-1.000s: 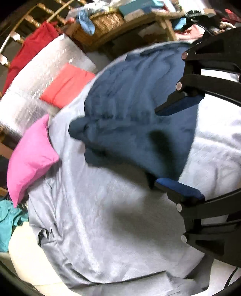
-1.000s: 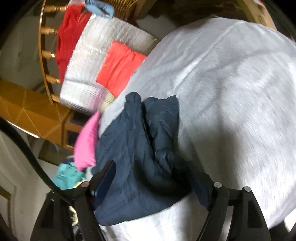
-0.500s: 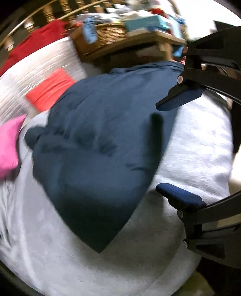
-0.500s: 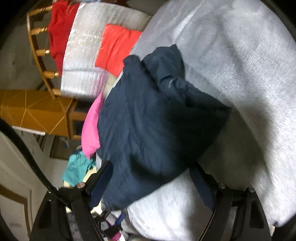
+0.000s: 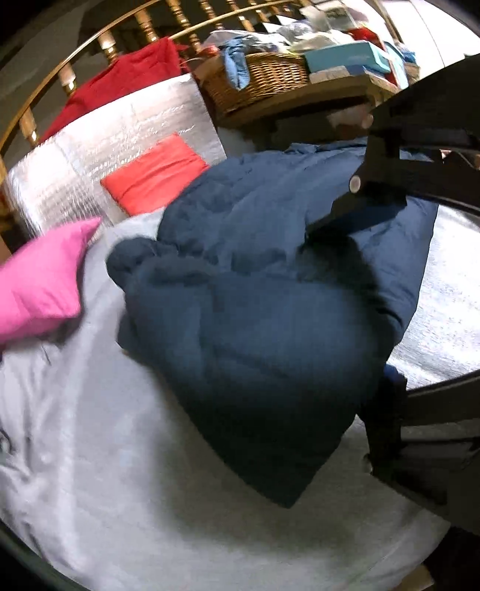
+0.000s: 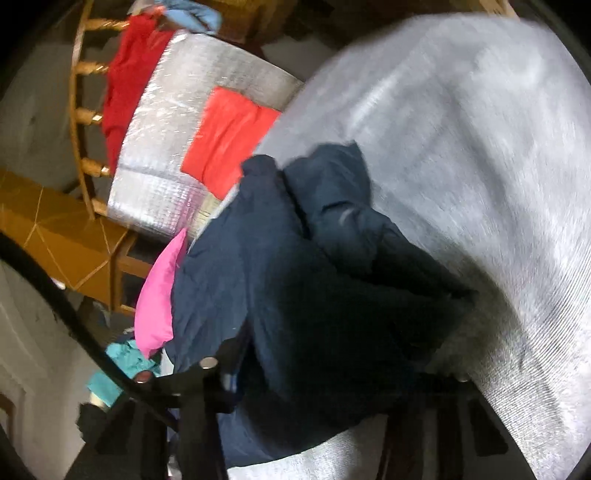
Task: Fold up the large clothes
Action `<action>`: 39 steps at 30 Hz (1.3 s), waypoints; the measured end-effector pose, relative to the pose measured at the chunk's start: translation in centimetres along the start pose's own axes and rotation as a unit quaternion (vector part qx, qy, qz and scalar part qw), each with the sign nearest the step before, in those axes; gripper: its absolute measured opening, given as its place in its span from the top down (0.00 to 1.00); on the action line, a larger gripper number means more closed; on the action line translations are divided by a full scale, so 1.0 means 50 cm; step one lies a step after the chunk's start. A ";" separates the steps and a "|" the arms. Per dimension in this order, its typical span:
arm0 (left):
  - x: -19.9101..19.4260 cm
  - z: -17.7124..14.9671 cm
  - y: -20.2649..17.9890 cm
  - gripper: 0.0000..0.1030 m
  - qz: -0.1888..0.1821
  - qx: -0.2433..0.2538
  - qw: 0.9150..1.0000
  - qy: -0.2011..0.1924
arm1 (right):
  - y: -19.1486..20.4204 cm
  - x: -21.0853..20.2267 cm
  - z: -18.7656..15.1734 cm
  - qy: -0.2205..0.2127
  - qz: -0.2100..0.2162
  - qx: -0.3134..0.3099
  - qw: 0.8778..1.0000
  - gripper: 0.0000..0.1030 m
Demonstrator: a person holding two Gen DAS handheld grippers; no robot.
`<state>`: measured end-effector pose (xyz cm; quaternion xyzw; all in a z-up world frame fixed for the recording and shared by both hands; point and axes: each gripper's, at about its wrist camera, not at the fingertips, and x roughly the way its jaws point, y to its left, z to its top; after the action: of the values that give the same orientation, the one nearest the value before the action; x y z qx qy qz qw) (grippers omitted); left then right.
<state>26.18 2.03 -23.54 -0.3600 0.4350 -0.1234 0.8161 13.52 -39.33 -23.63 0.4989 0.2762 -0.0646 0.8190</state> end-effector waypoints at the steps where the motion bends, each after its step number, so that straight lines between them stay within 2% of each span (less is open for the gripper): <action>1: -0.006 0.005 -0.003 0.43 -0.001 0.006 1.000 -0.003 | 0.015 -0.004 -0.001 -0.006 0.000 -0.014 1.000 0.57; 4: -0.010 0.007 -0.005 0.42 0.009 0.026 1.000 -0.008 | 0.032 -0.027 -0.003 -0.018 -0.004 -0.052 0.998 0.57; 5: 0.002 0.007 -0.001 0.41 0.024 0.027 0.999 0.006 | 0.024 -0.026 -0.005 -0.011 -0.015 -0.055 0.998 0.57; 6: 0.013 0.004 0.005 0.37 0.035 0.025 0.999 0.017 | 0.010 -0.016 -0.010 0.000 -0.031 -0.050 0.998 0.57; 7: 0.013 0.001 0.016 0.31 0.040 0.023 0.999 0.020 | -0.010 0.001 -0.012 0.020 -0.042 -0.029 0.999 0.53; 9: 0.014 0.003 0.023 0.30 0.043 0.017 0.999 0.021 | -0.035 0.006 -0.012 0.035 -0.021 0.018 0.999 0.50; 14: -0.005 0.011 0.034 0.30 0.037 0.009 0.999 0.031 | -0.046 -0.029 0.004 0.041 -0.026 0.026 0.998 0.32; 17: -0.044 0.014 0.062 0.30 0.024 -0.014 0.999 0.038 | -0.071 -0.072 0.025 0.040 -0.020 0.060 0.997 0.32; 19: -0.067 0.015 0.073 0.30 0.020 -0.021 0.999 0.036 | -0.084 -0.112 0.042 0.026 -0.017 0.080 0.996 0.32; 22: -0.114 0.030 0.069 0.29 0.042 -0.010 0.999 -0.009 | -0.077 -0.175 0.069 -0.024 -0.021 0.066 0.997 0.31; 24: -0.139 0.038 0.033 0.28 0.077 0.035 0.995 -0.053 | -0.044 -0.187 0.089 -0.039 -0.017 0.031 0.999 0.31; 26: -0.142 0.043 -0.016 0.28 0.096 0.091 0.989 -0.068 | 0.004 -0.175 0.098 -0.027 -0.010 -0.021 0.999 0.31; 27: -0.136 0.045 -0.036 0.28 0.100 0.111 0.986 -0.068 | 0.034 -0.157 0.101 -0.016 -0.009 -0.050 0.999 0.33; 29: -0.120 0.050 -0.078 0.25 0.107 0.154 0.981 -0.060 | 0.068 -0.125 0.095 0.000 -0.013 -0.083 0.996 0.46; 33: -0.034 0.064 -0.124 0.23 0.171 0.231 0.958 -0.012 | 0.115 -0.026 0.095 0.040 -0.041 -0.124 0.991 0.48; 36: 0.026 0.054 -0.093 0.22 0.194 0.240 0.951 0.015 | 0.075 0.043 0.089 0.073 -0.097 -0.127 0.984 0.57; 37: 0.036 0.045 -0.079 0.19 0.191 0.250 0.949 0.007 | 0.065 0.068 0.087 0.085 -0.101 -0.118 0.984 0.58; 39: 0.038 0.039 -0.079 0.18 0.195 0.259 0.946 -0.005 | 0.062 0.071 0.090 0.087 -0.098 -0.105 0.986 0.59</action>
<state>29.29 -0.81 -21.29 -0.0445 0.4455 -0.0685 0.8916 19.43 -41.04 -21.50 0.3844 0.3993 -0.0713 0.8293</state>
